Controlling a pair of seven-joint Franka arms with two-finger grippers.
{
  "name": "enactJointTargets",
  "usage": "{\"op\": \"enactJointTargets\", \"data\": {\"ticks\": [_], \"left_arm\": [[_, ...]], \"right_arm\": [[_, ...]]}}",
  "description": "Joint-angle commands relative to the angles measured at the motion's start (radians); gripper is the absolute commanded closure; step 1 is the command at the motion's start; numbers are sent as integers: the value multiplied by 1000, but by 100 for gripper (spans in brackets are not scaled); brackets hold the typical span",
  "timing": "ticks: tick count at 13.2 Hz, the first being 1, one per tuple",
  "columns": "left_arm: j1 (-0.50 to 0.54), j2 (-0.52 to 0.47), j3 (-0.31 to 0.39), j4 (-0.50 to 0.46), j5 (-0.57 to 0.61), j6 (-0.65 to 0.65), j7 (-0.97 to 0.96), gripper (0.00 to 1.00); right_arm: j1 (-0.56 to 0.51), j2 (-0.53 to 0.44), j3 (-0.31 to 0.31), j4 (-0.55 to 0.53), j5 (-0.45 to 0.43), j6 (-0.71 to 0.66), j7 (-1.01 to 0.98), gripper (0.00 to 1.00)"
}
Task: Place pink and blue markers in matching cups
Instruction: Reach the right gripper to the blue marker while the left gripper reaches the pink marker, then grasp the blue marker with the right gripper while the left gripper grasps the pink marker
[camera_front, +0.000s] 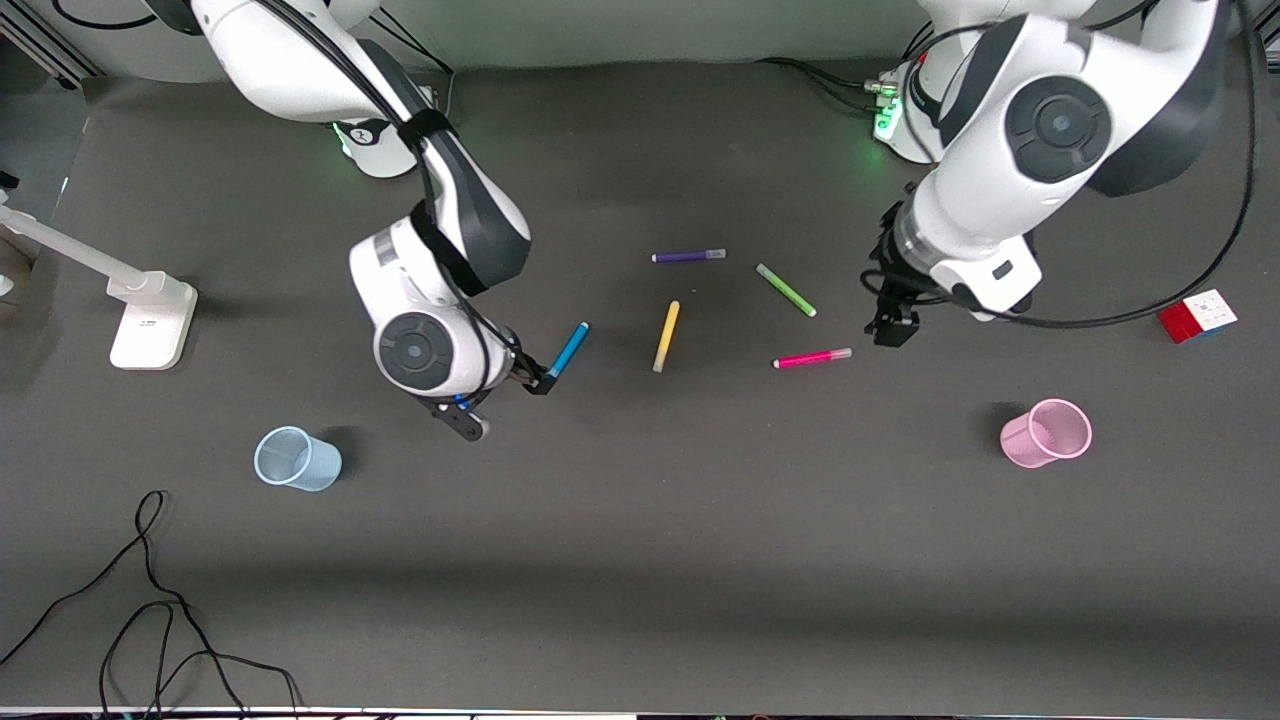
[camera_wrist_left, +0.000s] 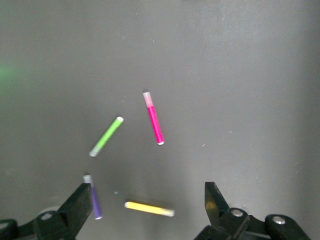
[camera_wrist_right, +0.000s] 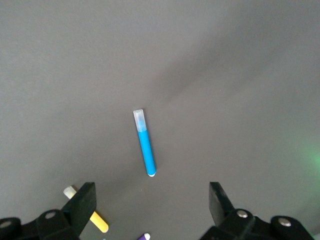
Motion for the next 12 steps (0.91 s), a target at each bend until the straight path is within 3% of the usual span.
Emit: {"op": "enactJointTargets", "data": {"ticks": [1,5,8,12], "left_arm": [[-22,-22,4,-139,27,153,-90,1],[-22,22,6,-267,49,342,-111,1],[-29,137,4,-272,162,430,-231,1],[-29,251,6,-273,204,548,-266,1]], "right_arm": [[37,14,-12,-63,17,81,51,0],[71,20,-11,-197,96,187,79,3],[105,34,-9,-254,107,254,79,5],[140,93,-8,-257,125,305,79,7]]}}
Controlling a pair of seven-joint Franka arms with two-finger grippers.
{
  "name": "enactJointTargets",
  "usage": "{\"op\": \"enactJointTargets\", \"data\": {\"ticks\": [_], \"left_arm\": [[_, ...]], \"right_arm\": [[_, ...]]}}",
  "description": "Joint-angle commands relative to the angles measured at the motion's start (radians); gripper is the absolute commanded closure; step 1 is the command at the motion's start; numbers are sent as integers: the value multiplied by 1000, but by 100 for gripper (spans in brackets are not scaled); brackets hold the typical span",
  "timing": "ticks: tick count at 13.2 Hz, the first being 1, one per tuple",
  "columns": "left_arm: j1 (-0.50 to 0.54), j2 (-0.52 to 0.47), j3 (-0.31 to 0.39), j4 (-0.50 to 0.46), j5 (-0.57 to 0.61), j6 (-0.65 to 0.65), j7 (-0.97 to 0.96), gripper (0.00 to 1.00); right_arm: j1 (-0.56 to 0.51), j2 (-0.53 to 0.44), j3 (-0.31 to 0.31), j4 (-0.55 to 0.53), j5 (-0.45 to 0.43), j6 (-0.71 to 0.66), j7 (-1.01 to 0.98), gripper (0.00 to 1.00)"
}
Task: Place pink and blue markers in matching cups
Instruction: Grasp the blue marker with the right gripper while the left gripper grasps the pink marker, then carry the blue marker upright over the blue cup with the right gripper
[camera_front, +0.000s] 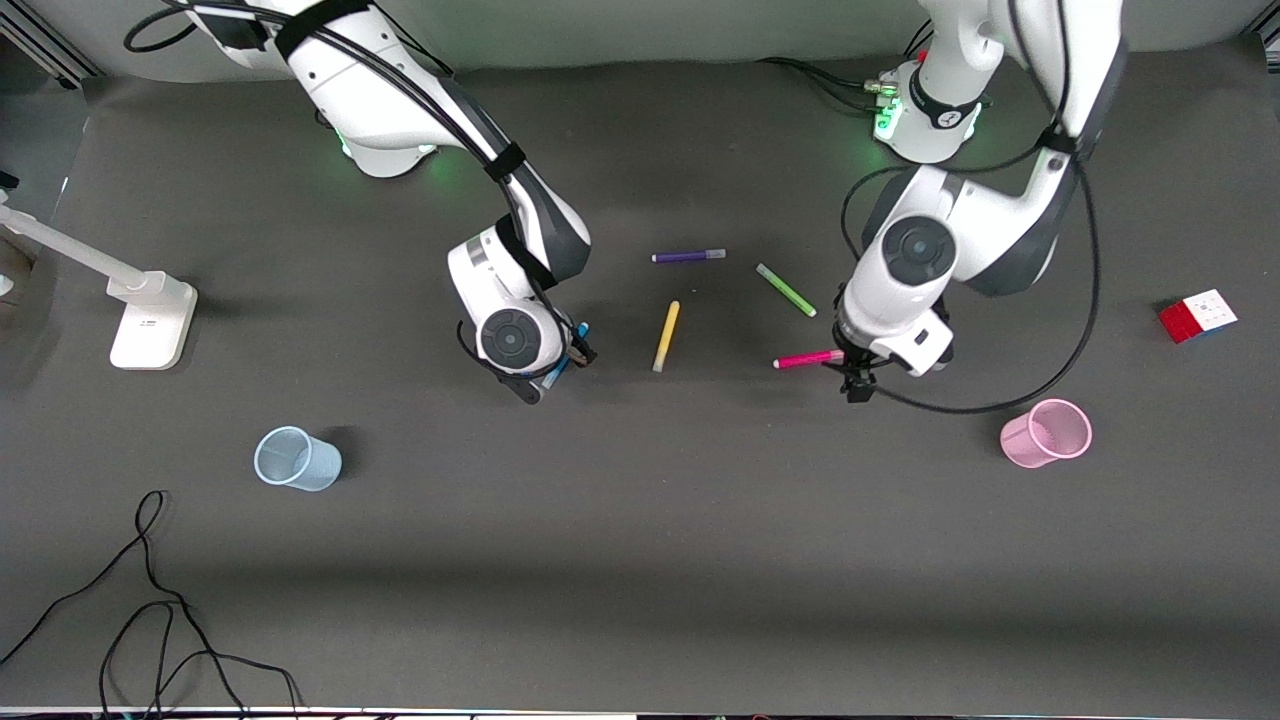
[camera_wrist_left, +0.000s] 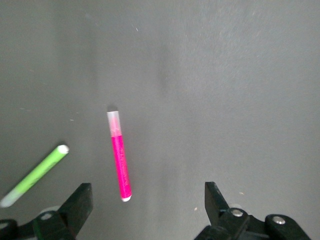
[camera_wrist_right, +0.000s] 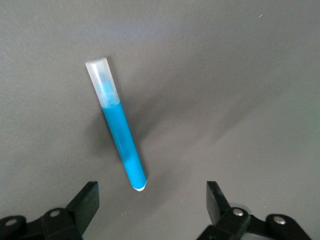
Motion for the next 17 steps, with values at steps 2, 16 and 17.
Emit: {"op": "enactJointTargets", "data": {"ticks": [2,16,17], "left_arm": [[-14,70,8,5,30,78,-41,1],[-39,217,12,-7,162,186,-205,1],[-39,216,12,-9,163,181,-204,1]], "right_arm": [[25,38,-9,-1,33,49,4,11],[7,3,-38,12,73,35,10,100],[-12,-36,-62,30,73,-20,-1,100]]}}
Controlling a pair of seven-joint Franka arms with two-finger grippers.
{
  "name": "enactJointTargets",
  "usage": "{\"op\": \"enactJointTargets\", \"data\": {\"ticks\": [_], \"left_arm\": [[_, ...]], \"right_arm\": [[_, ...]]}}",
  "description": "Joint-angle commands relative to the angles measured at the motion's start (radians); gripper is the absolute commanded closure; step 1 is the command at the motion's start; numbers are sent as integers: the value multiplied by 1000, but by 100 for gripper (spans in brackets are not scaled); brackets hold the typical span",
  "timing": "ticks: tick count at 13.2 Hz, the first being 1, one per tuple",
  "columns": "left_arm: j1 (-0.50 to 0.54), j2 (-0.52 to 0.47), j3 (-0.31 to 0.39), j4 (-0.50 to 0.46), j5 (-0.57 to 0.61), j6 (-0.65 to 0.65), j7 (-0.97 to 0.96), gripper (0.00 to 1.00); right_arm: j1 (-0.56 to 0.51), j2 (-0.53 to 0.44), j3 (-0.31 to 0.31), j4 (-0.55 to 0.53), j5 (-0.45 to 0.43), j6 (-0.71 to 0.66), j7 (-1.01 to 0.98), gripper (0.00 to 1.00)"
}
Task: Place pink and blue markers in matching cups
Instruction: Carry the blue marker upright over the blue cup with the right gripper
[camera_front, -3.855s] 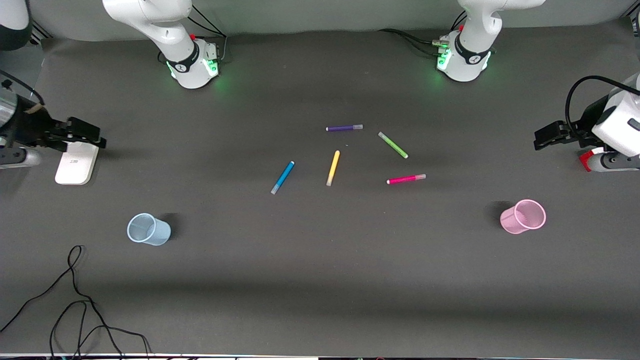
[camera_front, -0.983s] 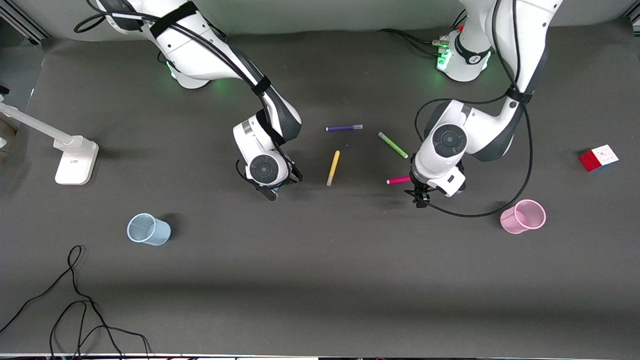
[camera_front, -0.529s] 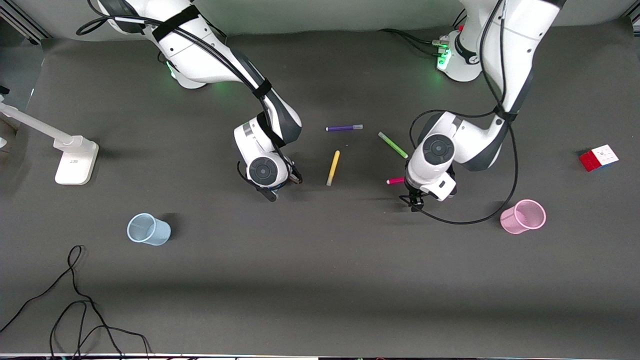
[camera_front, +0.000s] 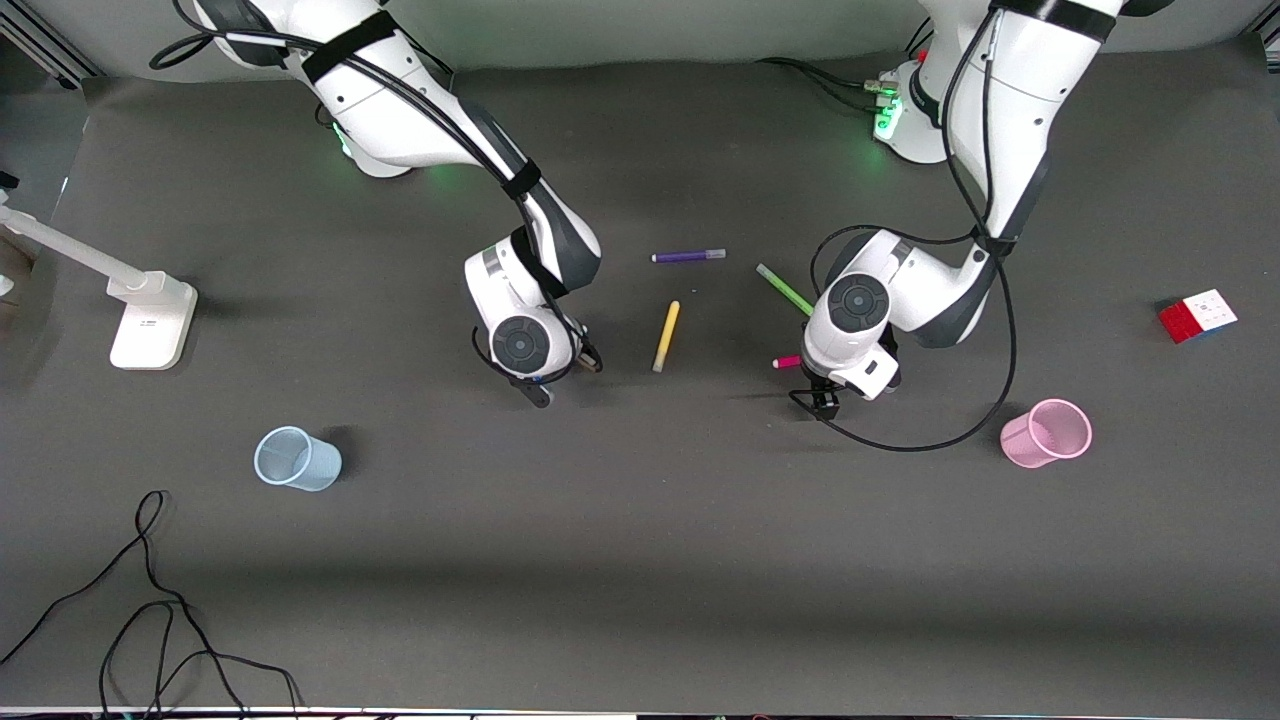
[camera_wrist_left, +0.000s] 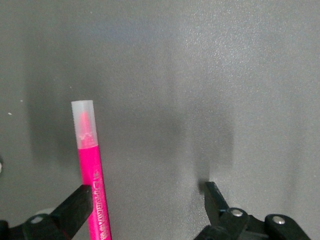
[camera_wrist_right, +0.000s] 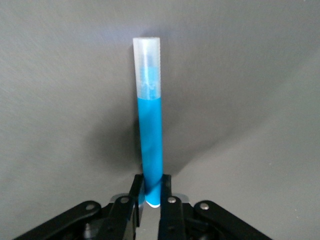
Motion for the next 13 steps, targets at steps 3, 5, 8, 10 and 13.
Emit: {"op": "enactJointTargets", "data": {"ticks": [3,5,8,10,13], "left_arm": [[-16,-21,10,-10,20,-30,-37,1],[-16,-27,10,-10,20,-44,-38,1],[-18,-39,8,-10,20,-73,-38,1],[-20,-41,7,-10,20,-81,-41,1],[-33,-41,5,-10,20,-86,-54,1]], "right_arm": [[-168,-152,-54,189,23,-350,-2,100],[-280,-160,-55,351,25,-538,-12,100],[-479,-178,-57,553,144,-737,-146,100],[-596,-182,-55,567,204,-770,-301,100],[-693,-177,-55,546,204,-866,-565,100]]}}
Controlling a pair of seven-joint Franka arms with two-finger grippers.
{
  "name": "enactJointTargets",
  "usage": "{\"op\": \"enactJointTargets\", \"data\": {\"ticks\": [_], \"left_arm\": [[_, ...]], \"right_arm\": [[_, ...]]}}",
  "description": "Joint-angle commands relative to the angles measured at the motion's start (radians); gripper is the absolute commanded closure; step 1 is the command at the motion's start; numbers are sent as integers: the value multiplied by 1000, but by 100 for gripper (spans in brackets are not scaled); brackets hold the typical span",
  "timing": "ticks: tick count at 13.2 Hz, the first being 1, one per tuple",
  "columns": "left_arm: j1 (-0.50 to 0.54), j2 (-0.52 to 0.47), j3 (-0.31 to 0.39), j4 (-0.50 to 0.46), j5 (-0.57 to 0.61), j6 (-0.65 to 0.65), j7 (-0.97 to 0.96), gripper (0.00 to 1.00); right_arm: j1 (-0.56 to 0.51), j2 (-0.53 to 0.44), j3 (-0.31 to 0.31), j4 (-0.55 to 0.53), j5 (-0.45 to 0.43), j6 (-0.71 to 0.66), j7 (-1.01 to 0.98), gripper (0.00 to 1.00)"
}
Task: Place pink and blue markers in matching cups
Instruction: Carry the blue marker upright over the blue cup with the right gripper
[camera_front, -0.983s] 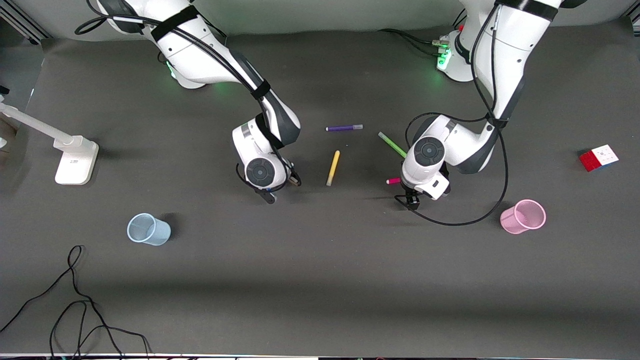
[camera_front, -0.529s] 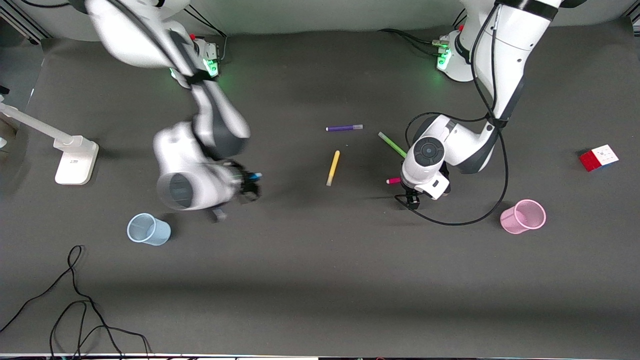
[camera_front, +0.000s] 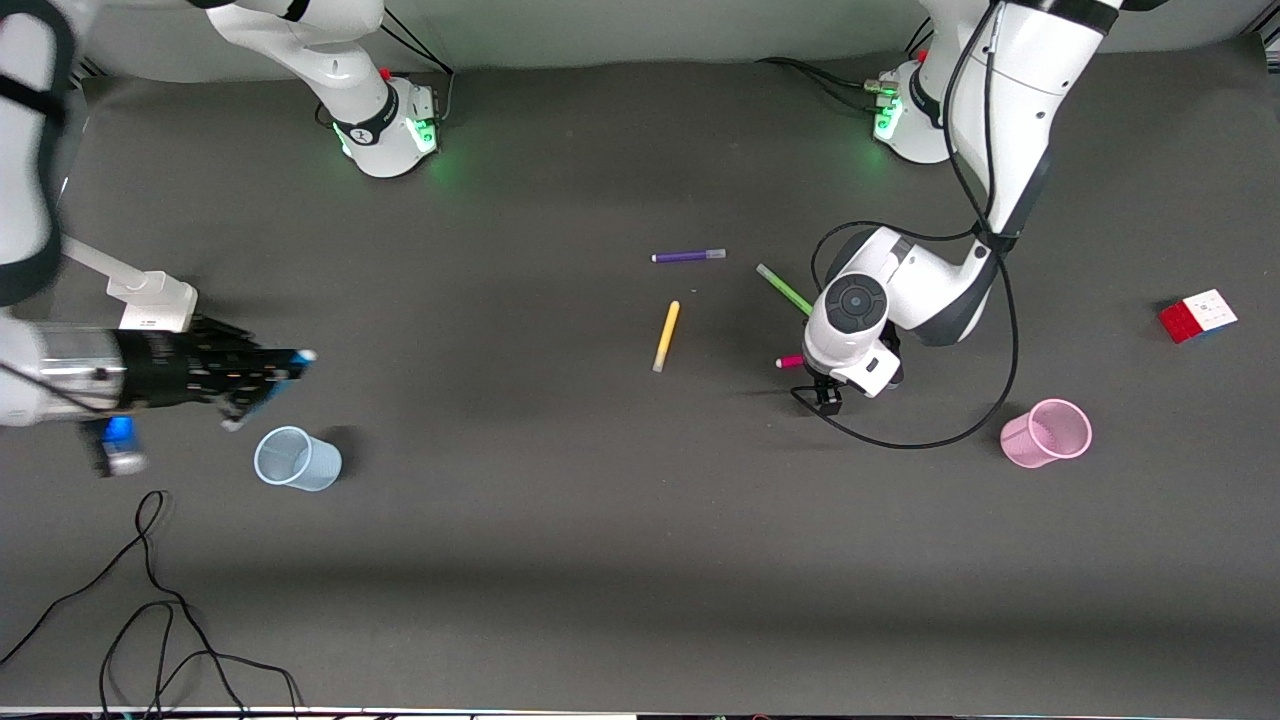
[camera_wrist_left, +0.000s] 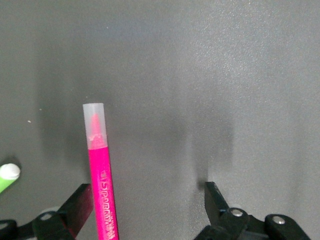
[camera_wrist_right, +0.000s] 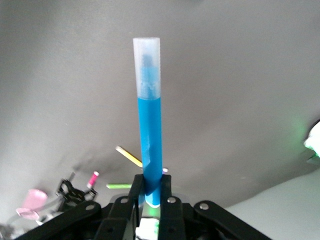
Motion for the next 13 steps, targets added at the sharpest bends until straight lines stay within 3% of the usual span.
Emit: {"op": "enactJointTargets", "data": {"ticks": [1,7,13], "left_arm": [[-28,-23,7,-11,19,-26,-45,1],[-28,-9,9,-11,19,-16,-53,1],[-22,6,12,-6,20,-3,-53,1]], "right_arm": [[-69,31,9,-22,24,-66,-213,100],[-136,201,4,-46,15,-48,-499,100],[-164,287,4,-49,19,43,-523,100]]}}
